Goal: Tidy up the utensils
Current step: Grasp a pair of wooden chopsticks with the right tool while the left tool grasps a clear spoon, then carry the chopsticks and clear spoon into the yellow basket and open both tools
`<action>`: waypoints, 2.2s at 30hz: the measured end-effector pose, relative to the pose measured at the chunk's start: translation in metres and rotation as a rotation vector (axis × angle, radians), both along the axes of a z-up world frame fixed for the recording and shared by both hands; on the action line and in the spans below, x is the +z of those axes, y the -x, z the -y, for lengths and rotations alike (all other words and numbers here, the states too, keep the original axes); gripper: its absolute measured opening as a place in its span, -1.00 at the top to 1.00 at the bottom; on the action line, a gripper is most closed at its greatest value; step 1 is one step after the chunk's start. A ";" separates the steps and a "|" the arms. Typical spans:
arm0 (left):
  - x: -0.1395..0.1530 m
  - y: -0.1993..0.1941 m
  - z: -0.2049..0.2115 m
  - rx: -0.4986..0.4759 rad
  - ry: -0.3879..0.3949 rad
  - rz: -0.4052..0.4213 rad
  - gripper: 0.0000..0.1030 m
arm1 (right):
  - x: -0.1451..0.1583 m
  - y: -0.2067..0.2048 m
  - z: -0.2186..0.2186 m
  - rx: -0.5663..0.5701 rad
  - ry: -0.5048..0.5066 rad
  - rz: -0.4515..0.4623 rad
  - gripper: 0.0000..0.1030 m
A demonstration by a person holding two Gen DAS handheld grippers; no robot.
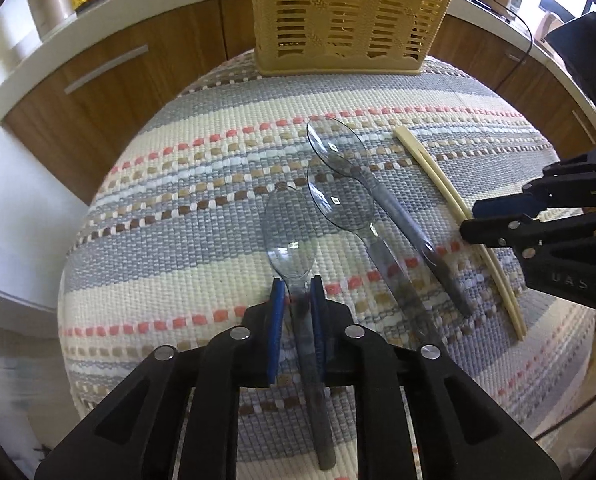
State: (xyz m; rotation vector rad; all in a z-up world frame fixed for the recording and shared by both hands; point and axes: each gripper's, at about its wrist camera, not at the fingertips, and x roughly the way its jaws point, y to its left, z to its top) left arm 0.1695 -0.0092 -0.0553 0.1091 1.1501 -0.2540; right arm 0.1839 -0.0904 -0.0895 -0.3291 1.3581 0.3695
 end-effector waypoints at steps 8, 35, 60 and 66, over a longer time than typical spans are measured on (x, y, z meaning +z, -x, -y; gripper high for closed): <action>0.000 -0.003 0.012 -0.047 -0.058 -0.031 0.53 | -0.005 0.003 -0.021 0.046 0.061 0.010 0.80; 0.230 0.036 -0.025 0.049 0.323 0.738 0.80 | 0.220 0.033 0.063 -0.052 -0.377 0.617 0.80; 0.199 -0.094 -0.003 0.173 0.449 1.033 0.79 | 0.228 -0.069 0.099 -0.186 -0.463 1.122 0.80; 0.170 -0.121 -0.006 0.209 0.444 0.995 0.79 | 0.200 -0.093 0.099 -0.200 -0.455 1.104 0.80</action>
